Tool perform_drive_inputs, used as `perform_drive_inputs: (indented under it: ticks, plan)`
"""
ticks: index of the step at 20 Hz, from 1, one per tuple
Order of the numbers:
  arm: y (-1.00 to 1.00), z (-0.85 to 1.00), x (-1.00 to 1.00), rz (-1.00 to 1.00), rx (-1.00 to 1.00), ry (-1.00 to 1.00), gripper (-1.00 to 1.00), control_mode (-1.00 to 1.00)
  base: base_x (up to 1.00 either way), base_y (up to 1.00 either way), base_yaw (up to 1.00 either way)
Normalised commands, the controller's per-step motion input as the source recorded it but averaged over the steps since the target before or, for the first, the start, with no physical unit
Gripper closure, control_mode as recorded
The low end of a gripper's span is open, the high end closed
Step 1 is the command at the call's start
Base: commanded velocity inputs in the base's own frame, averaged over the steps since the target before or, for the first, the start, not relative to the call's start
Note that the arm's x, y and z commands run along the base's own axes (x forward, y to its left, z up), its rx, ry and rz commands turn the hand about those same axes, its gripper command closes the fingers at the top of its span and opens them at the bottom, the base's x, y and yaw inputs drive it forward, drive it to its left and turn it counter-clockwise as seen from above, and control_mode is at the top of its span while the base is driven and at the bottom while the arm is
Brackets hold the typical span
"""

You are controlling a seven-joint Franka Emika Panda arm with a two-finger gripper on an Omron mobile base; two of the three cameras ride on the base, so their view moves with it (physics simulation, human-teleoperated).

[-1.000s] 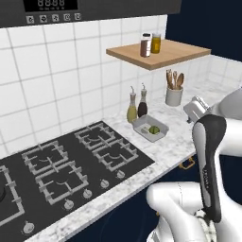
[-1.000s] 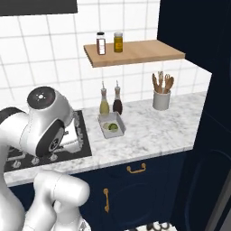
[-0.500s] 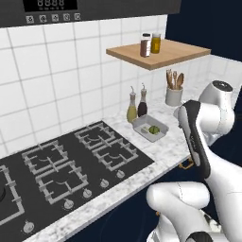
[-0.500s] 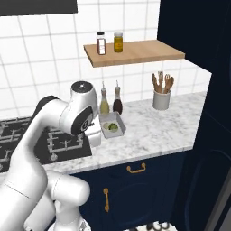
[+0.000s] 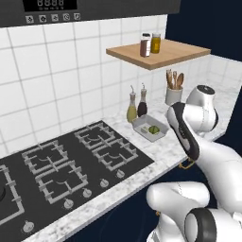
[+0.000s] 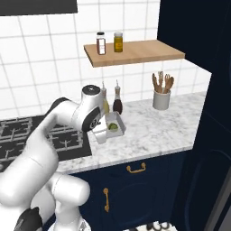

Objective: Take the meat container that has the chicken drumstick and place it on the second highest rack of the freezer. Then take the vegetable container that has the garlic and lime and place it on the highest rack of the freezer.

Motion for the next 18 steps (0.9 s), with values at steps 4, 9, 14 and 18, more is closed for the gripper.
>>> perform_drive_inputs:
  ticks: [4,9,14,18]
  plan:
    - [0.00,-0.36,0.58,0.01,0.00,0.05,-1.00,-1.00,0.00,0.00,0.00]
    - [0.00,-0.32,0.58,0.02,0.00,0.05,-1.00,-1.00,0.00,0.00,0.00]
    - [0.01,-0.37,0.48,0.02,0.00,0.04,-1.00,-1.00,0.00,0.00,0.00]
    - [0.00,-0.39,0.47,0.01,0.00,0.00,-1.00,-1.00,0.00,0.00,0.00]
